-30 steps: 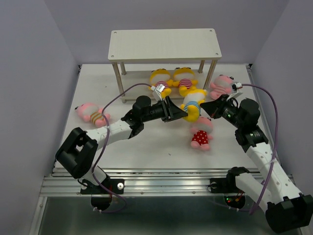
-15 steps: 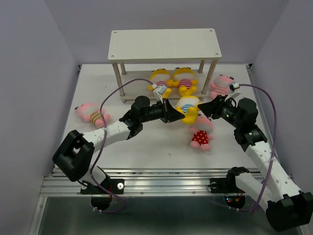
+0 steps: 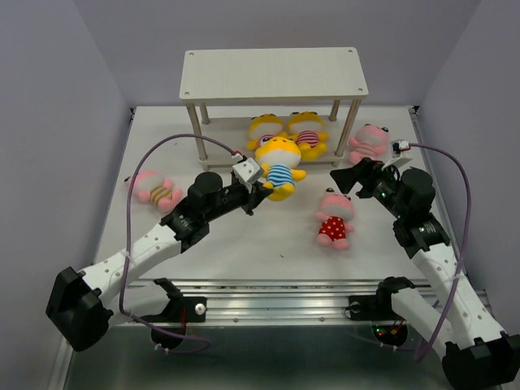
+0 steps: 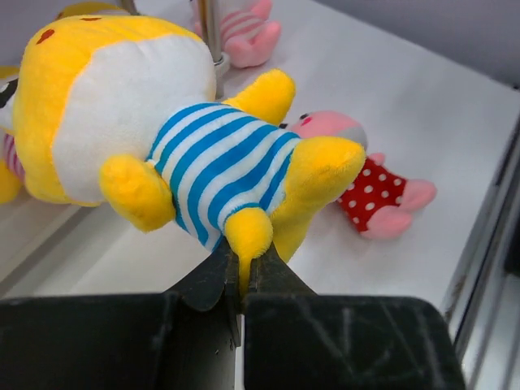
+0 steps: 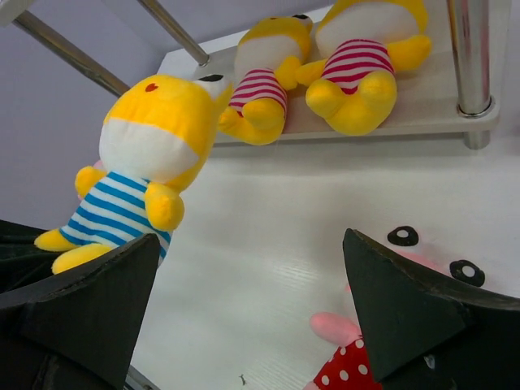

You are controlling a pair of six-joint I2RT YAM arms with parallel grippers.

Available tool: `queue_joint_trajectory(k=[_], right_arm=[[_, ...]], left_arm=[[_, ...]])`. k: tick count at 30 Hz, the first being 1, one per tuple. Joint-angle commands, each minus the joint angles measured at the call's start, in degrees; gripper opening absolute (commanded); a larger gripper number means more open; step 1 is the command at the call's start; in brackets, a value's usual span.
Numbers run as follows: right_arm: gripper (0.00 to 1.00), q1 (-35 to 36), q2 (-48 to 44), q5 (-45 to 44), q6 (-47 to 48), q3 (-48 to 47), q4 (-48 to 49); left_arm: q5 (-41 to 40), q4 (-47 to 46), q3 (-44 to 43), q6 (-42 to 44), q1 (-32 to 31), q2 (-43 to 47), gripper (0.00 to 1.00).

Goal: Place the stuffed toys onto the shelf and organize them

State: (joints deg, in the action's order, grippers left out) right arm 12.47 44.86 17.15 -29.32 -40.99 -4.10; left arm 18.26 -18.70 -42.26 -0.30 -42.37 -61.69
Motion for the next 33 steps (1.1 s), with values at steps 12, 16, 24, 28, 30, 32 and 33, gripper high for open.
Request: queue_joint_trajectory(k=[12,16,24,28,30,32,33], right_arm=[[1.0,0.54,-0.39,-4.31,3.13,-0.76,-1.0],[1.0,0.54,1.01,-5.1,3.3,-0.93,-0.91],[1.0,0.54,2.25,-6.6,3.39,-1.63,-0.82],[1.0,0.54,2.51,-7.21,3.57,-1.63,-0.82],[1.0,0.54,2.95,-7.39,3.57,-1.72,-0.82],[1.0,0.54,3.48,-7.65,3.57,-1.72,-0.74],[1.0,0.54,3.65,-7.83,3.57,-1.72,-0.74]], left_arm=[[-7.89,1.22,1.66,26.83,10.63,3.95,0.0],[-7.71,0.07,0.25,27.98,13.71,2.46,0.0],[-8.86,-0.02,-4.14,33.07,16.26,-5.36,0.0],[-8.6,-2.21,-4.94,33.17,18.37,-7.04,0.0],[-7.02,-2.74,-5.11,32.99,19.6,-7.3,0.0],[-7.36,-3.62,-5.46,32.9,20.04,-7.74,0.0],[-7.71,-4.15,-5.64,32.64,20.22,-8.26,0.0]])
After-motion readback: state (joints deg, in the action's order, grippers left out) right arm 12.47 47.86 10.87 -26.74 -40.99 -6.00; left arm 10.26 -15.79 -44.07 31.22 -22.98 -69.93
